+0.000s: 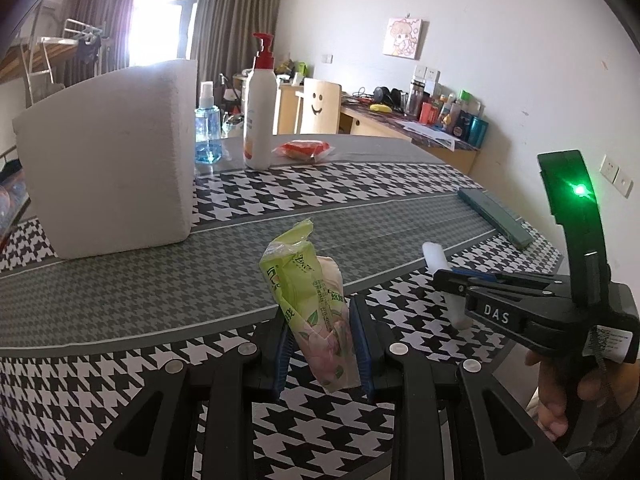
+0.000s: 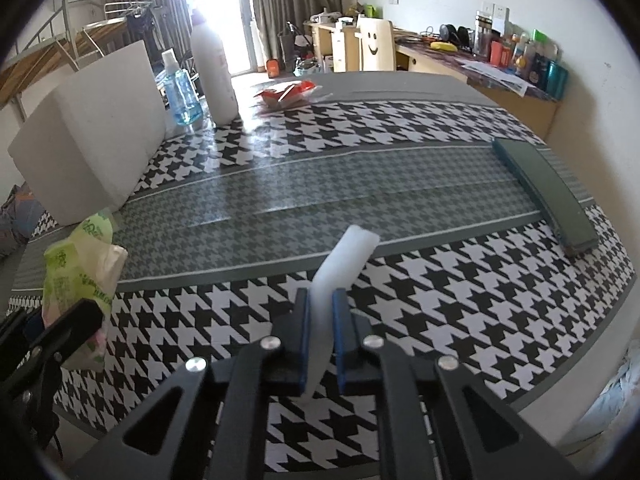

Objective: Organize soft objects
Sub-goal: 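Close the right tool on the white foam roll and lift it, then carry the green packet and white foam roll over the white foam box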

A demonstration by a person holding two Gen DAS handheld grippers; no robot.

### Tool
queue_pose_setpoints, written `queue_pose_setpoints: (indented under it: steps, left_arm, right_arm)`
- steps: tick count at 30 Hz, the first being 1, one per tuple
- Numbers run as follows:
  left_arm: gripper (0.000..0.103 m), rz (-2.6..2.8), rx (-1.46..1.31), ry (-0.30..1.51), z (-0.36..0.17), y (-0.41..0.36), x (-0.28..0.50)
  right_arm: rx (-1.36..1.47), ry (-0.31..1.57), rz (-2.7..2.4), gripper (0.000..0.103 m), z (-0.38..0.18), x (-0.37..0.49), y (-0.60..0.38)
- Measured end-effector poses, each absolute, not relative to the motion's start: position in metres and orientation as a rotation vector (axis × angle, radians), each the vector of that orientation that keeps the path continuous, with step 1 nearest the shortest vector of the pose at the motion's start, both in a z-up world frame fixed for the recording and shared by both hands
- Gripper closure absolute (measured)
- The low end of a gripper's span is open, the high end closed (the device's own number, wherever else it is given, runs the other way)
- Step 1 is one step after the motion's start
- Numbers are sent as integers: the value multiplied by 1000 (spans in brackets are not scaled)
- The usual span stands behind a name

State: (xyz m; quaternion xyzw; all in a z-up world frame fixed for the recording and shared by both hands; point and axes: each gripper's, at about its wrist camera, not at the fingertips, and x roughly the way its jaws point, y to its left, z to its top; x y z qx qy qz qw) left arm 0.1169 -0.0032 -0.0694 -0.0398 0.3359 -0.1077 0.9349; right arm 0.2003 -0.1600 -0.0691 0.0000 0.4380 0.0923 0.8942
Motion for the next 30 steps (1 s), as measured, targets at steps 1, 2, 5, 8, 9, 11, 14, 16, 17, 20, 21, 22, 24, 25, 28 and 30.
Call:
queue_pose_setpoints:
  steps: [1,2,5,8,9,11,14,16,17,20,21,22,24,25,28,30]
  left_arm:
    - [74,-219,-80,685,-69,-3,117]
    - [74,-218,-79,683,-68,-3,117]
    - [74,-218,-75,674,-65,-4,117]
    - [74,-214,-72,662,-60,-4,116]
    - [74,-211,-70,659,-59,-3,116]
    - [74,-207,-67,652,-56,-3,116]
    - [74,-199,-66,645,-52,-2,116]
    - [74,-196,-62,640,-50,-2,116]
    - [74,-194,-61,638,-49,-2,116]
    - [74,-182,-55,628,-46,-1,115]
    - [74,-178,-55,627,-46,-2,116]
    - [74,-173,-55,628,-45,-2,117]
    - [74,-166,-58,626,-44,-2,119]
    - [74,-165,-61,626,-44,-3,120]
    - [74,-165,-66,626,-43,-4,122]
    - [74,-160,-66,626,-42,-4,123]
  right_arm:
    - [6,903,198,89,-68,200,-161]
    - [4,892,203,89,-66,198,-161]
    - [0,863,216,89,-58,193,-162]
    - [-7,837,235,89,-50,187,-162]
    - [-12,828,244,89,-48,185,-161]
    - [-17,813,253,89,-44,183,-159]
    - [-33,787,268,89,-39,179,-156]
    - [-43,775,280,89,-36,178,-154]
    - [-45,769,287,89,-35,178,-153]
    - [-50,758,307,89,-32,177,-150]
    - [-50,754,313,89,-32,176,-149]
    - [-50,750,322,89,-31,176,-149]
    - [-50,739,335,89,-31,176,-149]
    - [-49,737,337,89,-31,177,-149]
    - [-43,737,351,89,-31,181,-151]
    - [-45,736,357,89,-30,183,-151]
